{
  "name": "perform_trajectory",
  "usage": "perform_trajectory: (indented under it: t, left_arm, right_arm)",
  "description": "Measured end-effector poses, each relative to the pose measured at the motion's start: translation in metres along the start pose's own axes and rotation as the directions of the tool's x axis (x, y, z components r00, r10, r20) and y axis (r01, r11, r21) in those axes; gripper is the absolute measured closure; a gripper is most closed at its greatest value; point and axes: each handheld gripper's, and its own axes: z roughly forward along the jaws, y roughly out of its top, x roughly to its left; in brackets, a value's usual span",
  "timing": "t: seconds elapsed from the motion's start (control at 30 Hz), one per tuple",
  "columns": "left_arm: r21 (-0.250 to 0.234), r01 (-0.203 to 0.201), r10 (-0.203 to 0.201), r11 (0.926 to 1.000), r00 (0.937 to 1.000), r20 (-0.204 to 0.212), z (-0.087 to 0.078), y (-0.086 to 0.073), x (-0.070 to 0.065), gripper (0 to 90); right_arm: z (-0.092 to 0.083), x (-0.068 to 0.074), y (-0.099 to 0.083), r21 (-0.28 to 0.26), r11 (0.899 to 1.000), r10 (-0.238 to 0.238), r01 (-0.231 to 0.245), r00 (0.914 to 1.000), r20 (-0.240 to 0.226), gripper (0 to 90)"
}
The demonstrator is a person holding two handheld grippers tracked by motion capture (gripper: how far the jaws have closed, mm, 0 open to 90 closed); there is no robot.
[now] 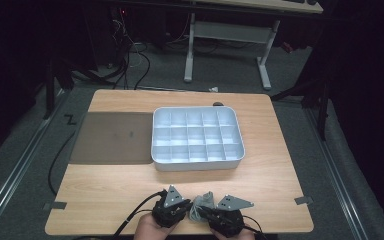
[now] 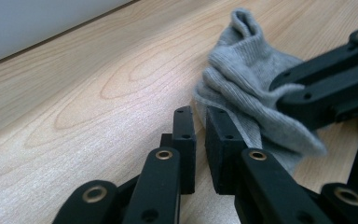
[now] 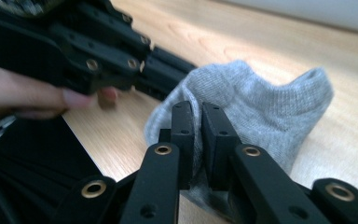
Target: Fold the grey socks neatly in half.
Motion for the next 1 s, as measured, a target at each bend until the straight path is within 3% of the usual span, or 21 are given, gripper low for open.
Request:
perform_trajectory:
  t: [0.23,0.37,0.5,0.57,0.67,0.8,0.87,1.0]
  left_arm:
    - [0.007,-0.004,0.004,1.0,0.9999,-0.016,0.002,0.001,0.0,83.6]
    - [0.01,-0.021,0.022,0.9997,0.9989,-0.042,0.005,0.004,0.0,87.6]
    - [0.005,-0.014,0.014,0.9999,0.9985,-0.053,0.005,0.006,0.006,86.6]
    - [-0.006,-0.006,0.005,1.0,0.9982,-0.06,0.003,0.006,0.008,84.8]
    - [-0.081,0.015,-0.022,0.9966,0.9956,-0.091,-0.012,0.012,0.014,85.1]
    - [-0.148,-0.02,0.006,0.9888,0.9956,-0.093,-0.022,0.02,0.004,88.1]
    - [-0.15,-0.028,0.015,0.9883,0.996,-0.089,-0.02,0.021,0.0,88.5]
    - [-0.105,-0.043,0.035,0.9935,0.9968,-0.072,-0.002,0.019,-0.005,90.0]
  right_arm:
    - [0.008,0.006,-0.002,0.027,0.999,-0.041,0.041,0.9989,0.02,84.1]
    - [0.016,0.012,0.004,0.047,0.994,-0.105,0.102,0.993,0.055,85.2]
    - [0.02,0.012,0.008,0.056,0.991,-0.122,0.119,0.9902,0.067,85.3]
    - [0.021,0.011,0.008,0.053,0.991,-0.124,0.121,0.9901,0.065,85.4]
    - [0.023,0.01,0.008,0.046,0.991,-0.127,0.124,0.9898,0.065,85.6]
    - [0.025,0.012,0.008,0.04,0.99,-0.135,0.133,0.9879,0.075,85.6]
    - [0.025,0.012,0.008,0.038,0.99,-0.14,0.137,0.9874,0.075,85.6]
    - [0.026,0.014,0.008,0.035,0.988,-0.151,0.148,0.9849,0.086,85.4]
